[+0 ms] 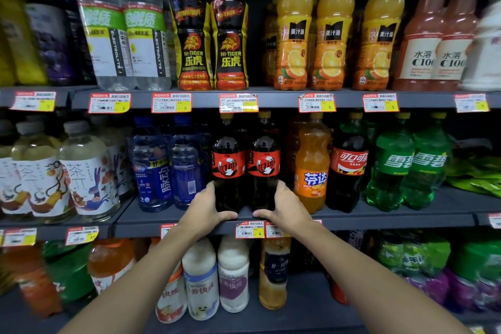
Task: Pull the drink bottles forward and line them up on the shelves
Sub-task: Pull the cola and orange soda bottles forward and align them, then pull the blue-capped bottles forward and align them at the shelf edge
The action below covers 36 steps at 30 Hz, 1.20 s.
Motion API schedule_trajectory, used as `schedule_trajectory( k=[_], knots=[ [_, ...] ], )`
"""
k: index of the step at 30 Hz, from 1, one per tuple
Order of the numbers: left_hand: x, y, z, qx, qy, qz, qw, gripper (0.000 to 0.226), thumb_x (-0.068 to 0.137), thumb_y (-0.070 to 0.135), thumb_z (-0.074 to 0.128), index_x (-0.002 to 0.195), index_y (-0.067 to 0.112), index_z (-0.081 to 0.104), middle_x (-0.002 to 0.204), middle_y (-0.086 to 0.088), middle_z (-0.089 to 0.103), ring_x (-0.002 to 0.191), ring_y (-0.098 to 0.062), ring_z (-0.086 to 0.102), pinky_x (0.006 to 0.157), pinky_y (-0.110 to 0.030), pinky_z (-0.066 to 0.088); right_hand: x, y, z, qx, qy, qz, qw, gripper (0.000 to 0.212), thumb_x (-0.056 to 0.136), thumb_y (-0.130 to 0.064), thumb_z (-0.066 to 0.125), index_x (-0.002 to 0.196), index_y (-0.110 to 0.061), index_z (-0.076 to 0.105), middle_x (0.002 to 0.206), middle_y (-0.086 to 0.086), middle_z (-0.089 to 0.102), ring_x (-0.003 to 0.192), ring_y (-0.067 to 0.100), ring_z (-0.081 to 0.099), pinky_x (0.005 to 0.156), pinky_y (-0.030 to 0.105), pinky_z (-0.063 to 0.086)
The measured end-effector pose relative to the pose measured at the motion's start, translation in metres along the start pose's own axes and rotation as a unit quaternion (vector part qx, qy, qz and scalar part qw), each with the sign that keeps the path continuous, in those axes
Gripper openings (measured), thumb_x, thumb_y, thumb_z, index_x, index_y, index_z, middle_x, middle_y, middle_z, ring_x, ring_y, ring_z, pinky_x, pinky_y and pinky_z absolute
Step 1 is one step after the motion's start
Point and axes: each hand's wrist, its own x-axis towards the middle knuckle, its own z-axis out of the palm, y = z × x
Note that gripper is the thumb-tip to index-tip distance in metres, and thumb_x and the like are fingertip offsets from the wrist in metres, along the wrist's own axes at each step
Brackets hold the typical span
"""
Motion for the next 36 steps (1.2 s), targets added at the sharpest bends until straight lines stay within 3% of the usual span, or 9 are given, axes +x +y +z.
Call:
schedule_trajectory(
  k=[7, 10, 13, 17, 20, 23, 27, 30, 36],
  knots=[
    [-0.014, -0.01, -0.008, 0.005, 0.051, 0.026, 0.998, 0.094, 0.069, 0.056, 0.083, 0.144, 0.021, 0.038, 0.124, 0.002, 0.063, 0.115, -0.015, 0.059, 0.09, -0.021, 0.043, -0.016, -0.007, 0.011, 0.071, 0.113, 0.055, 0.99, 0.101, 0.067, -0.059, 0.086, 0.143, -0.016, 0.035, 0.141, 0.004, 0.048, 0.124, 0.029, 0.057, 0.095, 0.041, 0.052],
    [-0.022, -0.018, -0.023, 0.058, 0.131, 0.083, 0.986, 0.062, 0.082, 0.056, 0.071, 0.129, 0.021, 0.054, 0.103, 0.006, 0.063, 0.092, -0.011, 0.06, 0.083, -0.029, 0.052, -0.025, -0.022, 0.029, 0.095, 0.186, 0.031, 0.977, 0.064, 0.078, -0.052, 0.081, 0.119, -0.023, 0.04, 0.123, 0.0, 0.049, 0.1, 0.022, 0.06, 0.077, 0.031, 0.044],
    [-0.027, -0.03, -0.045, 0.1, 0.175, 0.169, 0.965, 0.033, 0.088, 0.035, 0.072, 0.113, 0.016, 0.063, 0.092, 0.007, 0.061, 0.083, -0.01, 0.058, 0.076, -0.034, 0.054, -0.027, -0.047, 0.046, 0.112, 0.183, -0.024, 0.976, 0.04, 0.087, -0.046, 0.073, 0.103, -0.034, 0.038, 0.102, -0.01, 0.05, 0.084, 0.011, 0.054, 0.071, 0.029, 0.039],
    [-0.026, -0.052, -0.072, 0.198, 0.191, 0.24, 0.931, 0.025, 0.084, 0.015, 0.075, 0.106, 0.008, 0.064, 0.095, -0.004, 0.06, 0.089, -0.023, 0.059, 0.074, -0.038, 0.054, -0.023, -0.084, 0.067, 0.123, 0.152, -0.093, 0.976, 0.014, 0.092, -0.041, 0.061, 0.098, -0.034, 0.05, 0.08, -0.02, 0.055, 0.074, 0.002, 0.055, 0.07, 0.027, 0.044],
    [-0.022, -0.069, -0.087, 0.269, 0.224, 0.253, 0.902, 0.037, 0.078, 0.015, 0.08, 0.11, 0.005, 0.063, 0.104, -0.01, 0.058, 0.094, -0.029, 0.056, 0.079, -0.042, 0.051, -0.022, -0.111, 0.086, 0.149, 0.109, -0.132, 0.974, 0.024, 0.096, -0.033, 0.059, 0.117, -0.023, 0.059, 0.099, -0.012, 0.064, 0.09, 0.006, 0.062, 0.084, 0.031, 0.054],
    [-0.02, -0.085, -0.089, 0.305, 0.278, 0.203, 0.888, 0.059, 0.075, 0.028, 0.081, 0.124, 0.005, 0.057, 0.121, -0.014, 0.052, 0.108, -0.033, 0.051, 0.092, -0.043, 0.043, -0.02, -0.139, 0.101, 0.167, 0.098, -0.127, 0.973, 0.051, 0.097, -0.023, 0.059, 0.144, -0.013, 0.043, 0.136, 0.004, 0.053, 0.123, 0.016, 0.053, 0.104, 0.028, 0.044],
    [-0.02, -0.097, -0.081, 0.196, 0.331, 0.055, 0.922, 0.09, 0.072, 0.042, 0.083, 0.139, 0.001, 0.039, 0.134, -0.019, 0.041, 0.124, -0.035, 0.041, 0.106, -0.045, 0.036, -0.01, -0.166, 0.113, 0.163, 0.079, -0.054, 0.982, 0.076, 0.099, -0.023, 0.059, 0.157, -0.003, 0.014, 0.161, 0.013, 0.026, 0.149, 0.024, 0.027, 0.12, 0.034, 0.029],
    [-0.014, -0.098, -0.074, 0.113, 0.338, -0.008, 0.934, 0.102, 0.069, 0.049, 0.085, 0.142, 0.001, 0.031, 0.136, -0.021, 0.04, 0.127, -0.036, 0.039, 0.108, -0.048, 0.039, 0.002, -0.175, 0.116, 0.175, 0.075, 0.005, 0.982, 0.085, 0.098, -0.029, 0.063, 0.157, -0.001, 0.008, 0.16, 0.016, 0.028, 0.147, 0.028, 0.03, 0.116, 0.038, 0.034],
    [-0.003, -0.098, -0.064, 0.005, 0.319, -0.096, 0.943, 0.107, 0.069, 0.053, 0.085, 0.143, -0.003, 0.032, 0.137, -0.025, 0.043, 0.129, -0.039, 0.04, 0.107, -0.049, 0.038, 0.017, -0.18, 0.126, 0.138, 0.088, 0.04, 0.986, 0.082, 0.093, -0.037, 0.07, 0.149, -0.001, 0.023, 0.144, 0.016, 0.045, 0.134, 0.03, 0.044, 0.108, 0.038, 0.04]
  ],
)
